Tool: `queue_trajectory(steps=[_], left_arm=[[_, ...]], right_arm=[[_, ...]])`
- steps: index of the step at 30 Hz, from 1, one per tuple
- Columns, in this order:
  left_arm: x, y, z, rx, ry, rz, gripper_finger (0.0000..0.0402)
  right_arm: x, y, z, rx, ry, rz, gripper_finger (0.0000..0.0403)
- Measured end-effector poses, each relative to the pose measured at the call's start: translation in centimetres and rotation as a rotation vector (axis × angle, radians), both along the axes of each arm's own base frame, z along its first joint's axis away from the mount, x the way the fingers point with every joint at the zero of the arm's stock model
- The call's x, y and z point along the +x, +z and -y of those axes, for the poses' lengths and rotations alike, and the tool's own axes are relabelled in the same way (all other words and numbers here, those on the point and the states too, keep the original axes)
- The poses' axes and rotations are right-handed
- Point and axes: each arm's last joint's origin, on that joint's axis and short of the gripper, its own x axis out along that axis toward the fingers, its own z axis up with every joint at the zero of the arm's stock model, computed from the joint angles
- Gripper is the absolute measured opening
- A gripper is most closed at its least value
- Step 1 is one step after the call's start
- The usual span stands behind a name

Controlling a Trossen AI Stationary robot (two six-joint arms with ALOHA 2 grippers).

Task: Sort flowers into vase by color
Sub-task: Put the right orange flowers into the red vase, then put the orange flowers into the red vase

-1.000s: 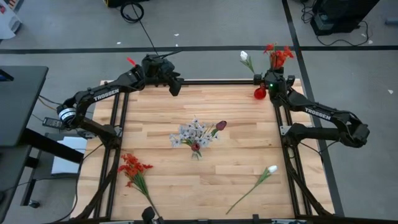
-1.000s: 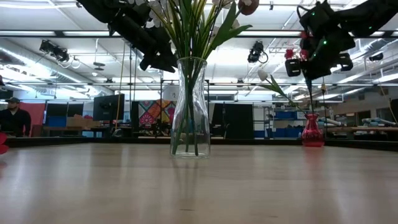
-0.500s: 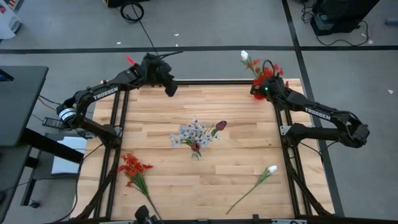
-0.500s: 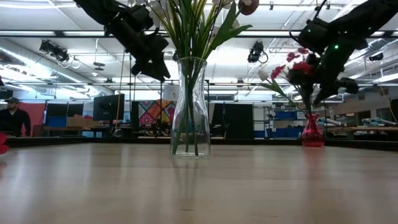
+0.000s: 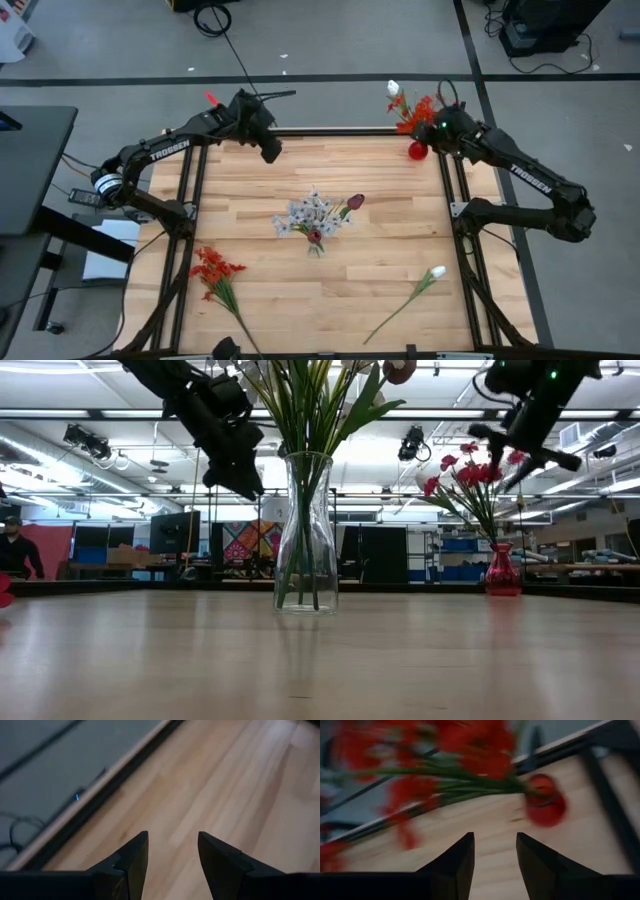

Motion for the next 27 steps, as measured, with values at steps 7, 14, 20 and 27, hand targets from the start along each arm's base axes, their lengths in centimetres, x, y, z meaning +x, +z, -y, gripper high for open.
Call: queue_trajectory(steps=[7,14,20,27], left_arm=[[-1.2,-0.9,1.2,-0.161,0.044,-0.122,0.0176],[-1.5,-1.9,3.8,-0.369,0.102,-0.26,0.0176],[-0.9,-1.4,7.7,-0.51,0.227,-0.304,0.0176],[1.3,-1.2,13.9,-0.581,0.333,-0.278,0.0176]], right_arm=[[0.8,2.3,-0.5,0.017,0.181,0.124,0.0153],[2.9,3.6,-1.4,-0.05,0.395,0.28,0.0153],[3.9,4.5,-1.8,-0.093,0.58,0.393,0.0153],[4.3,4.0,-2.8,-0.046,0.699,0.388,0.0153]])
